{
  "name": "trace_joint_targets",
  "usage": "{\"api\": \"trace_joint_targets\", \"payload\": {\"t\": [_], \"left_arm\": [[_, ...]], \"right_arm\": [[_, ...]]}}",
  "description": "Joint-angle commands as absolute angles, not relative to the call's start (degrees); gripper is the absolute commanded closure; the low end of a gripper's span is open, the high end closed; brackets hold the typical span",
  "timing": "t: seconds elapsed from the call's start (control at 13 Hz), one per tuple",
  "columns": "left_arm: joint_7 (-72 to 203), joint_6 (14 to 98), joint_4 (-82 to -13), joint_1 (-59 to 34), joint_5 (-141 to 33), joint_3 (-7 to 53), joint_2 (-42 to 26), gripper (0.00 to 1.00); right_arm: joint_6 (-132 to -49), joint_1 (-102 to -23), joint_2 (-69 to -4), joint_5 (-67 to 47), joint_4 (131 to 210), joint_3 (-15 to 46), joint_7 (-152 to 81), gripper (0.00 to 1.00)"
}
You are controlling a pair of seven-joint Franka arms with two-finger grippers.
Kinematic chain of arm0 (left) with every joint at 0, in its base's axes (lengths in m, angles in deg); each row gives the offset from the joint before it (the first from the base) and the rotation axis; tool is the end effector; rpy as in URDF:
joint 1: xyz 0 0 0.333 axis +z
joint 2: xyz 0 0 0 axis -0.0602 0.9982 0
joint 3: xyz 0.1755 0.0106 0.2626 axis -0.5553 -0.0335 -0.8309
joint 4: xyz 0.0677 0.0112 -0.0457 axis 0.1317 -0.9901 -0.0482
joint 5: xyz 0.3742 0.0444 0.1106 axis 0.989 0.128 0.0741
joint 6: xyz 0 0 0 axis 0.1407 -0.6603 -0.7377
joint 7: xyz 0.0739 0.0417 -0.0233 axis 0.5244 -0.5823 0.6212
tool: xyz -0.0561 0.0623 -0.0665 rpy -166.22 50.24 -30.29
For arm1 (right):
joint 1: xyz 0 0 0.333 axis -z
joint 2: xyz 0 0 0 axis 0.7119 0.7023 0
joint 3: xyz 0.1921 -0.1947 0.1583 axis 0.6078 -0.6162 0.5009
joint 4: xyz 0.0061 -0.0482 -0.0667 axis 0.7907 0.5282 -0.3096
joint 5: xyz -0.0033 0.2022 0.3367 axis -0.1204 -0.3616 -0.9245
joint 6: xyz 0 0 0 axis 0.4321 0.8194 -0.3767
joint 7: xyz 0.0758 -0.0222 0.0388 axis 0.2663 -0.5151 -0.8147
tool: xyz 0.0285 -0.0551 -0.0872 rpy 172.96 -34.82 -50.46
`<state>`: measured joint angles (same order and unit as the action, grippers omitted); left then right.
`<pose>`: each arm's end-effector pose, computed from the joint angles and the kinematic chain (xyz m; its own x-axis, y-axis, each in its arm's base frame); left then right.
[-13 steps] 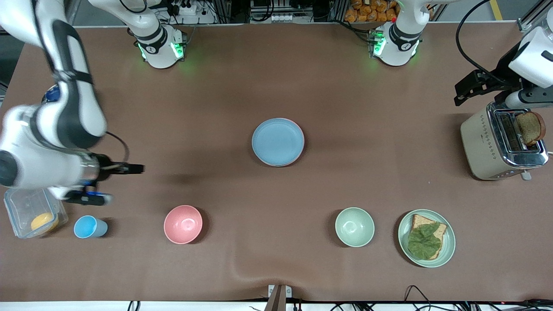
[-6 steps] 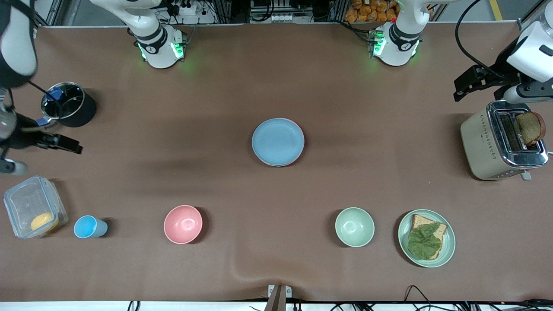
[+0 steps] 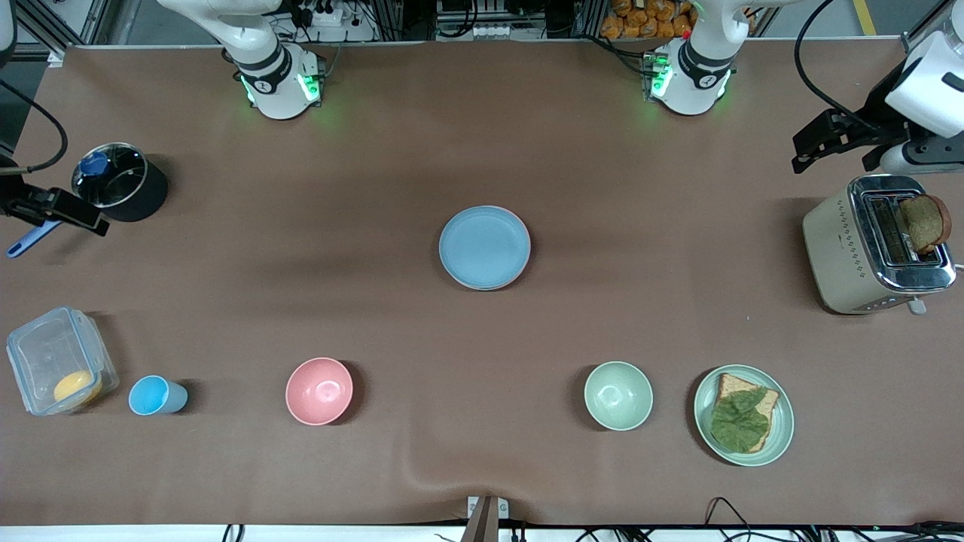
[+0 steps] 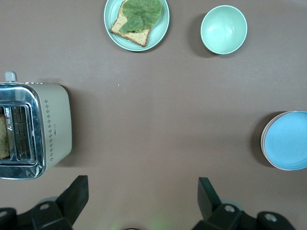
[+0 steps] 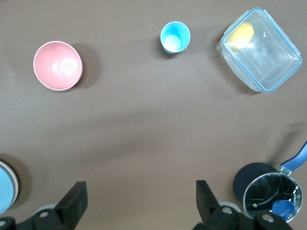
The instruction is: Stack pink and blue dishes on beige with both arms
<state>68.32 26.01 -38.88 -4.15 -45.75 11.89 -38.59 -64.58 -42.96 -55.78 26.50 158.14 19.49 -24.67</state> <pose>0.5173 -0.0740 0.6564 0.9996 0.0279 0.0077 0.0278 -0.9996 0.0054 0.5746 -0.0378 0.6121 0.9853 -0.1695 -0.0205 -0.1697 -0.9855 -0.0047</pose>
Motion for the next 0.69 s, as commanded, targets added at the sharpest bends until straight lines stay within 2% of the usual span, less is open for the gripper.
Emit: {"api": "trace_joint_targets", "payload": {"t": [0.0,0.62], "left_arm": [[66.7,26.5,-40.4,-3.4,-46.6,12.1,-40.0,0.0],[66.4,27.7,-40.0,-3.4,-46.3,11.8,-39.3,0.0]], "right_arm": [[-63.9,-42.0,-55.6,26.8,157.2,20.6,-24.5,0.0],[-64.3,-42.8,-54.9,27.5,156.2,20.6,-24.0,0.0]]}}
